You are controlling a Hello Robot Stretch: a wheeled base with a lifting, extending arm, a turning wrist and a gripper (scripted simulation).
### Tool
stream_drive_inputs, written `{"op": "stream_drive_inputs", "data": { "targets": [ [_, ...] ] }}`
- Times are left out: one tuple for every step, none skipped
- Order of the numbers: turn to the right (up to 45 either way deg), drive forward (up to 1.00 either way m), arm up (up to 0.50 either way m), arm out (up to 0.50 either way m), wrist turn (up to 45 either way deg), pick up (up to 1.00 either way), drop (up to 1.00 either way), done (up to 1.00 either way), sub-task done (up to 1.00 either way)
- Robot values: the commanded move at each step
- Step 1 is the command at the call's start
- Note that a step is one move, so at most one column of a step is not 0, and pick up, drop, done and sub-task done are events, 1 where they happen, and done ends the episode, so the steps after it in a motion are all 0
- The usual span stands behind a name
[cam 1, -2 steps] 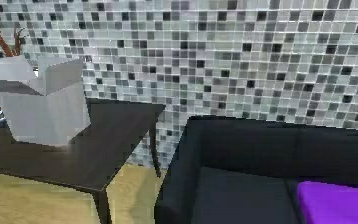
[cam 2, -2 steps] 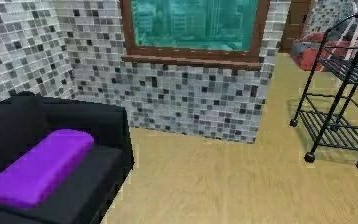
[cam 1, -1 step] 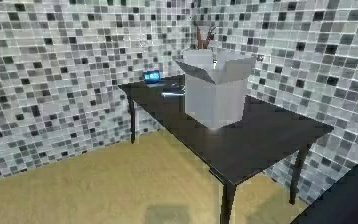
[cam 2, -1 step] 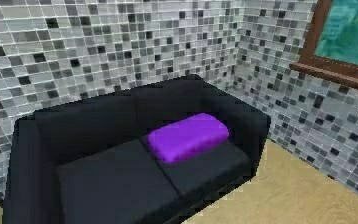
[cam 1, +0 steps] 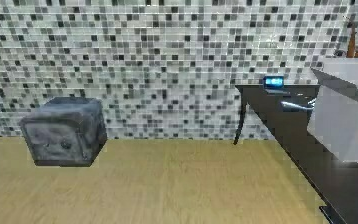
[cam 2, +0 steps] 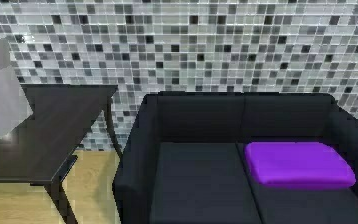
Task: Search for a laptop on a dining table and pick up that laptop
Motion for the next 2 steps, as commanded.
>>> {"op": "stream_drive_inputs", "data": {
  "targets": [
    [0.0,1.00,0.00,0.00,0.0,0.00,0.00,0.00,0.00],
    [0.0,0.60,0.00,0.00,0.0,0.00,0.00,0.00,0.00]
  ]
}}
